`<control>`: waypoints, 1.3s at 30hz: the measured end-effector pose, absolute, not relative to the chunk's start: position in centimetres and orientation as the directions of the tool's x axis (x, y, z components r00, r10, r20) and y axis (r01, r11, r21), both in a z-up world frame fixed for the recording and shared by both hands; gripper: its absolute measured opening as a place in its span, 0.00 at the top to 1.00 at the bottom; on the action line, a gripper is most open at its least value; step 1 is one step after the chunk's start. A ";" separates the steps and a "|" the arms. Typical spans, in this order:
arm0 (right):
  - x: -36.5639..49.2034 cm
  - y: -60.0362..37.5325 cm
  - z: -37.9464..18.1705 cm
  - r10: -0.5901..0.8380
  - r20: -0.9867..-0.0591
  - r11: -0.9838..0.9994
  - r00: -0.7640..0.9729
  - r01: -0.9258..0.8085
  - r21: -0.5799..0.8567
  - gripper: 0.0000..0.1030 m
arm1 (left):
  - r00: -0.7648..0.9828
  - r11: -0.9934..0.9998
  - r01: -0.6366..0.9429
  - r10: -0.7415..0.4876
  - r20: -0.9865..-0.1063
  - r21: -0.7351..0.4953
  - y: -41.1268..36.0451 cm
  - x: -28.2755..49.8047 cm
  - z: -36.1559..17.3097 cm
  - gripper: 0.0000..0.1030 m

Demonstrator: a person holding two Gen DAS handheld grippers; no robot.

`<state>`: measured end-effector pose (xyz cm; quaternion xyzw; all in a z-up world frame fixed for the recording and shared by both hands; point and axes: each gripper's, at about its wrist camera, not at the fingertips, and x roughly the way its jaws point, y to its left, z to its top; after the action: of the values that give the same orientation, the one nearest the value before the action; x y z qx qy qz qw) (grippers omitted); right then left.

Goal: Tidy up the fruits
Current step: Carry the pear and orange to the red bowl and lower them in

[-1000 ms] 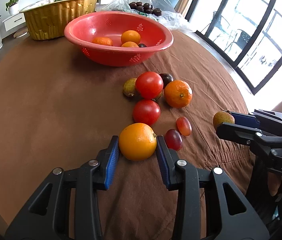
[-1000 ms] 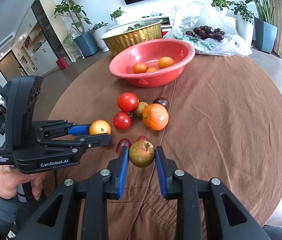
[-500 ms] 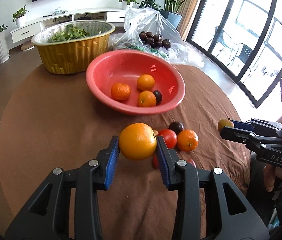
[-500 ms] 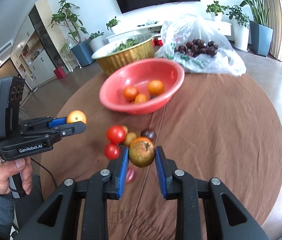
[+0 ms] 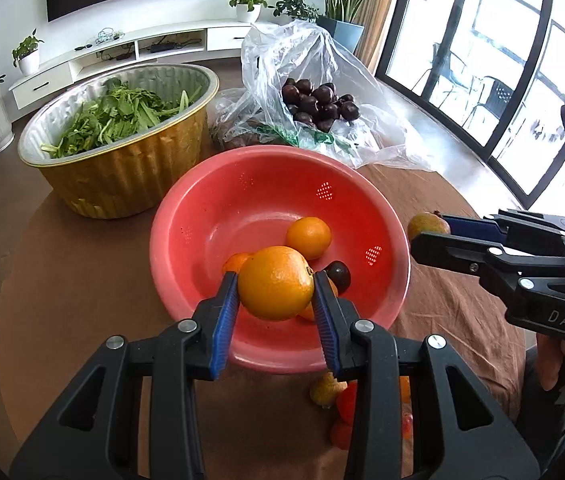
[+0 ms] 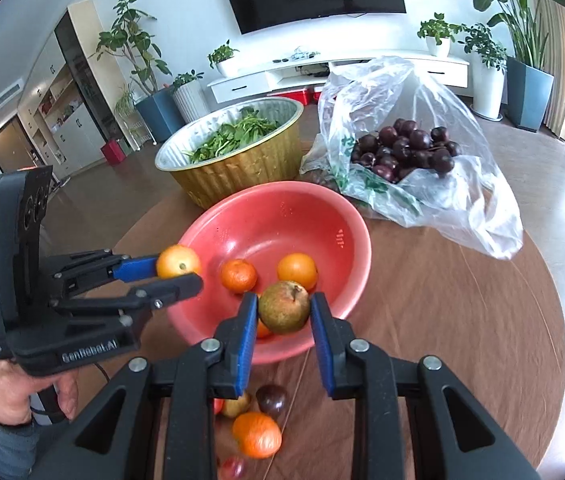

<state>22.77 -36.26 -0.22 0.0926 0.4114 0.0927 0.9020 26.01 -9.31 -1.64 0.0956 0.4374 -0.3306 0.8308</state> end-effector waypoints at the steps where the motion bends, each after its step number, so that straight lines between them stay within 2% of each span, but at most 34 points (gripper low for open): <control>1: 23.5 -36.0 -0.6 0.243 -0.733 0.967 0.635 -0.094 0.238 0.72 | 0.392 0.761 0.635 -0.466 -0.793 -0.133 -9.6 26.1 -2.0 0.67; 13: 26.7 -34.8 -4.1 0.196 -0.793 0.981 0.576 -0.112 0.162 0.72 | 0.387 0.765 0.635 -0.434 -0.813 -0.106 -10.5 26.8 -5.3 0.67; 26: 27.3 -34.0 -4.8 0.160 -0.802 0.985 0.576 -0.140 0.096 0.72 | 0.401 0.759 0.647 -0.420 -0.814 -0.072 -11.0 26.8 -5.8 0.66; 31: 27.4 -33.7 -4.9 0.144 -0.805 0.987 0.576 -0.146 0.073 0.70 | 0.407 0.759 0.647 -0.422 -0.810 -0.071 -10.9 26.8 -5.7 0.57; 39: 27.4 -33.8 -4.8 0.147 -0.802 0.986 0.579 -0.147 0.075 0.68 | 0.419 0.768 0.634 -0.443 -0.793 -0.094 -10.0 26.3 -4.8 0.54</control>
<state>27.43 -33.76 -4.83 -0.0001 0.4510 0.0828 0.8887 26.29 -9.99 -4.78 0.1105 0.4321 -0.3222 0.8350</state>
